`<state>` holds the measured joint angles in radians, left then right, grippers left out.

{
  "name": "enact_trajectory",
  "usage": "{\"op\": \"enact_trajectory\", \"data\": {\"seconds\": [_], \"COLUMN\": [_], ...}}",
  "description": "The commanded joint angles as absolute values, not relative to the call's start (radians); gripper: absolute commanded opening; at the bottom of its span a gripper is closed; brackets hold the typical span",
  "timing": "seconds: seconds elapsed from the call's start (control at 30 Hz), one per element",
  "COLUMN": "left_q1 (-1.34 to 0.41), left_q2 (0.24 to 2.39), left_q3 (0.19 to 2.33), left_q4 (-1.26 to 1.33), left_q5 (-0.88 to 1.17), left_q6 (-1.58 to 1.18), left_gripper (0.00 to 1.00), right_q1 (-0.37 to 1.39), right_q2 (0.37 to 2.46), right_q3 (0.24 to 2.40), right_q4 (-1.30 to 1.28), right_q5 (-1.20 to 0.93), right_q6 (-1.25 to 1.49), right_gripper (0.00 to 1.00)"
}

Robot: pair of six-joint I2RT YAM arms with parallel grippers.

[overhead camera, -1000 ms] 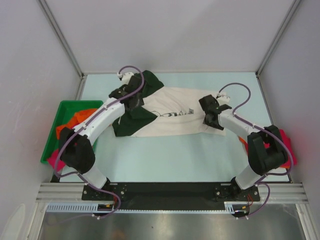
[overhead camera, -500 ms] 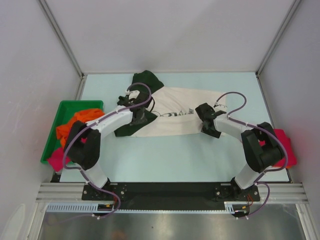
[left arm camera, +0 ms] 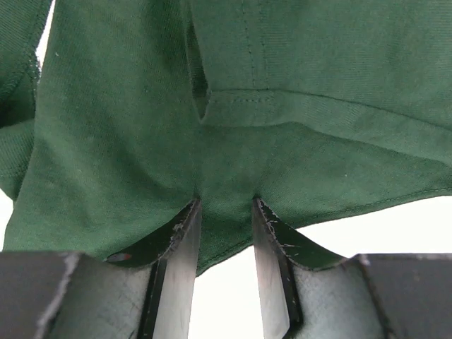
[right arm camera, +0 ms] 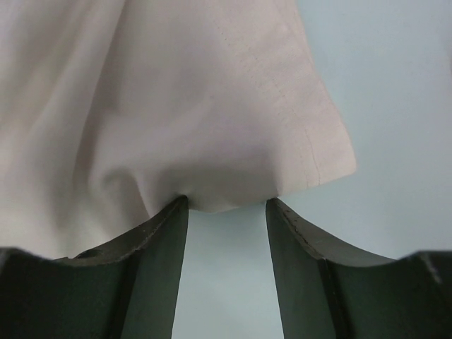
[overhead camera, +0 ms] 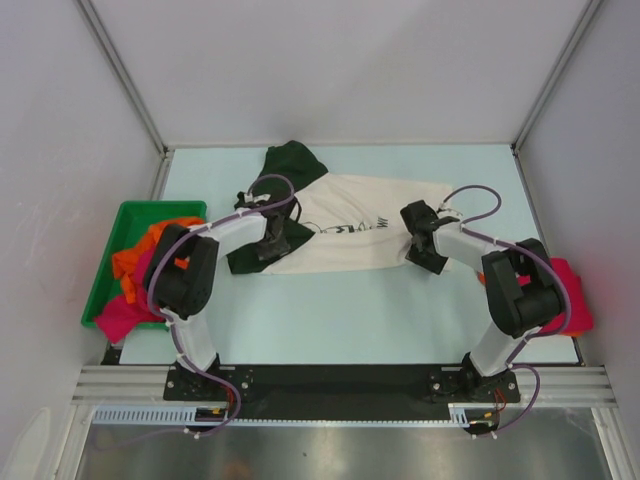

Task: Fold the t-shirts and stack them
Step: Fold the flattened tshirt in 1/3 of the way

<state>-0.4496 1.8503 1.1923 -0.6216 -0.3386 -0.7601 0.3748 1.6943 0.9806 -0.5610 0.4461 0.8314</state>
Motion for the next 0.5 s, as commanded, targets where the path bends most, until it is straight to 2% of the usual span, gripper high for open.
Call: {"op": "enact_trajectory", "data": {"seconds": [0.0, 0.47], "left_q1": [-0.41, -0.31], "left_q2": [1.864, 1.864], "left_q3": [1.178, 1.151], "left_q4": [-0.627, -0.652], "left_q5": [-0.308, -0.293], "left_q6": [-0.778, -0.759], "left_gripper": [0.4, 0.39], "right_q1": [0.305, 0.239], "right_q2": [1.744, 1.697], "right_q3": [0.954, 0.95], "right_q4": [-0.563, -0.635], "right_q5": [0.479, 0.468], "right_q6": [0.835, 0.796], "right_gripper": [0.54, 0.55]}}
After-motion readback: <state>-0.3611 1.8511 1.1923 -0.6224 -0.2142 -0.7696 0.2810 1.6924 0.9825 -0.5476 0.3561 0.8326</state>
